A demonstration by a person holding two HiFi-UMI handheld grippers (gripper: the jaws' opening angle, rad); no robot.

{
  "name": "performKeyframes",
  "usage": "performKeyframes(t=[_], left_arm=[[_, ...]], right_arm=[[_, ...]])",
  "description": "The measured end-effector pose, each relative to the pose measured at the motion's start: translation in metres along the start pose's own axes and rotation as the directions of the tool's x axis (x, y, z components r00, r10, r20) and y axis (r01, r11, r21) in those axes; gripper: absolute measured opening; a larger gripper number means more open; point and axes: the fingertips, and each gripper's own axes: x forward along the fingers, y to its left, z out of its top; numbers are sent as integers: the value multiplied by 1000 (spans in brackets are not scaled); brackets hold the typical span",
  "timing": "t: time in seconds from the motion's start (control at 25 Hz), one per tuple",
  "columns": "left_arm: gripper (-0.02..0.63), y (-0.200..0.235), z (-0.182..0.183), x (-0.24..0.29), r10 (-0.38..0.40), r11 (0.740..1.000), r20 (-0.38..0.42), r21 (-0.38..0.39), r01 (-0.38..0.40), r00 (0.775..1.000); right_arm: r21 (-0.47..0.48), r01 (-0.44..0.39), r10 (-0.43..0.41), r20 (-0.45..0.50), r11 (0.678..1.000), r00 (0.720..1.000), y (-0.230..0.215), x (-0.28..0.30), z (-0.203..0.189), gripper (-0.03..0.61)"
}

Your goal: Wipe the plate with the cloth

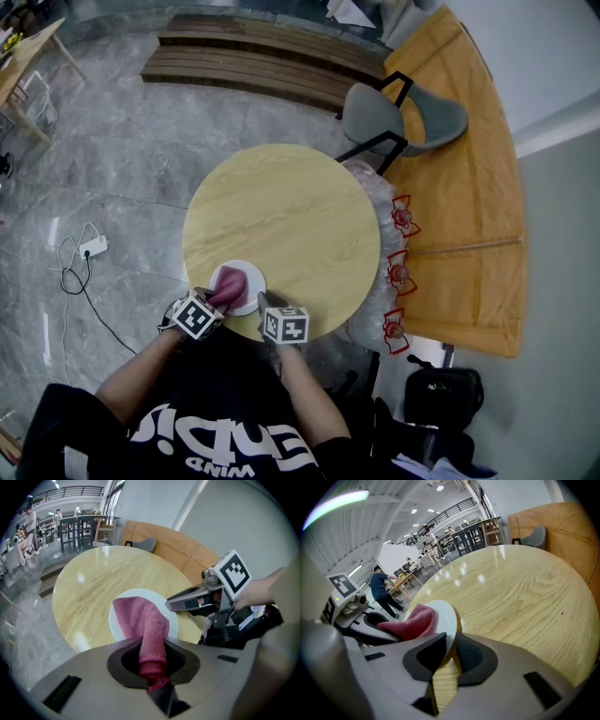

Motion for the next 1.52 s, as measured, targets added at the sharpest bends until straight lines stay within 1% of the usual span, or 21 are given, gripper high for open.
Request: performKeyframes(t=[0.16, 0.32, 0.48, 0.72, 0.8, 0.92, 1.08, 1.16, 1.2, 1.36, 1.44, 1.52], left_arm=[[52, 9, -5, -6, 15, 999, 13, -35, -15, 1000], [52, 12, -4, -11, 23, 999, 22, -41, -23, 999], [52, 8, -1, -18, 19, 999, 26, -46, -18, 999], [52, 6, 17, -28, 27, 998, 84, -52, -23, 996], [52, 4, 25, -33, 29, 998, 101, -56, -24, 994], [52, 1, 43, -42, 32, 997, 142, -68, -22, 989], [52, -10, 72, -70, 25, 997, 220, -71, -9, 975], [52, -13, 91, -87, 36, 999, 285, -46, -24, 958], [52, -15, 100, -96, 45, 999, 324, -28, -38, 945], [52, -29, 132, -134, 69, 995, 469, 35, -96, 880], [52, -37, 143, -154, 71, 992, 541, 50, -116, 838], [52, -44, 152, -174, 66, 989, 620, 64, -135, 782]], right_arm=[[5, 2, -2, 1, 1000, 1000, -1, -1, -1, 81], [18, 4, -4, 2, 1000, 1000, -3, -3, 0, 81], [1, 34, -34, -19, 999, 999, -10, -14, -3, 81], [-12, 27, -27, 4, 1000, 1000, -13, -31, 5, 81], [-16, 24, -24, 28, 1000, 999, -9, -38, 13, 81], [-44, 16, -11, 109, 999, 994, 5, -53, 36, 81], [-176, 6, 36, 240, 984, 970, 44, -82, 80, 81], [-225, 12, 60, 308, 974, 949, 62, -100, 103, 80], [-245, 19, 69, 343, 969, 937, 69, -110, 112, 75], [-295, 55, 93, 466, 954, 880, 90, -151, 139, 58], [-306, 80, 98, 525, 949, 845, 98, -174, 149, 49], [-319, 110, 102, 580, 941, 808, 105, -196, 156, 43]])
